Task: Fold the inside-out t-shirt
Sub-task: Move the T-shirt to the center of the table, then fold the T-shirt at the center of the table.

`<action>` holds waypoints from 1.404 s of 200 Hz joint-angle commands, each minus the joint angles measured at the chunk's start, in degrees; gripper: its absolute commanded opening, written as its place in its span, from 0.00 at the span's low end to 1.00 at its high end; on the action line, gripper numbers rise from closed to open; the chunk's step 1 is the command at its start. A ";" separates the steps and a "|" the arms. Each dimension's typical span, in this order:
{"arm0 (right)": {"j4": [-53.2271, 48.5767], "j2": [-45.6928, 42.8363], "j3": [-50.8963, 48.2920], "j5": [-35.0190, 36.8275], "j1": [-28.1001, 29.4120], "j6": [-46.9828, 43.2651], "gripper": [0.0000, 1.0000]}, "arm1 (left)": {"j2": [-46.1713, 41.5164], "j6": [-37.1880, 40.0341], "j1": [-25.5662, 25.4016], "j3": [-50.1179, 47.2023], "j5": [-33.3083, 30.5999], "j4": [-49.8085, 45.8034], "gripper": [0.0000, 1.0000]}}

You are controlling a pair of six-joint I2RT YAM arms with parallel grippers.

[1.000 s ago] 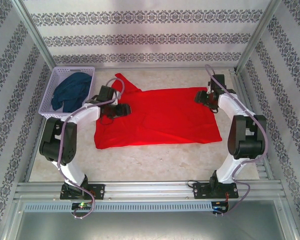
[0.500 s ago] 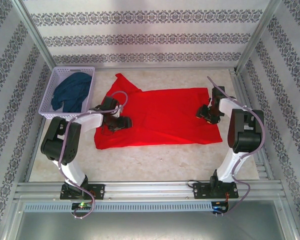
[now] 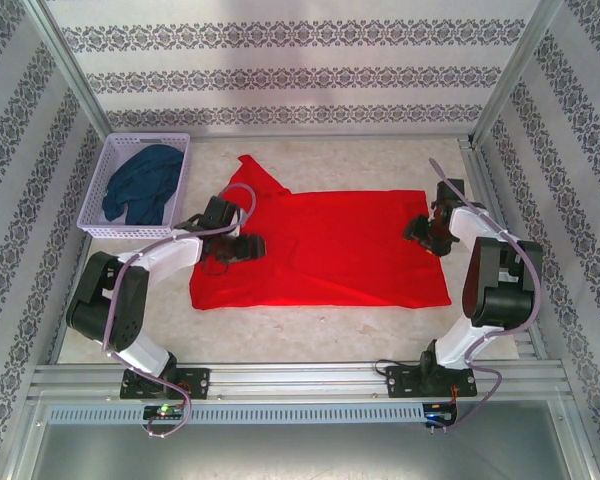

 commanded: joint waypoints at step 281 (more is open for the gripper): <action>-4.92 37.81 47.35 -4.24 -0.80 6.29 0.14 | 9.79 4.11 3.88 17.63 -4.10 -4.20 0.70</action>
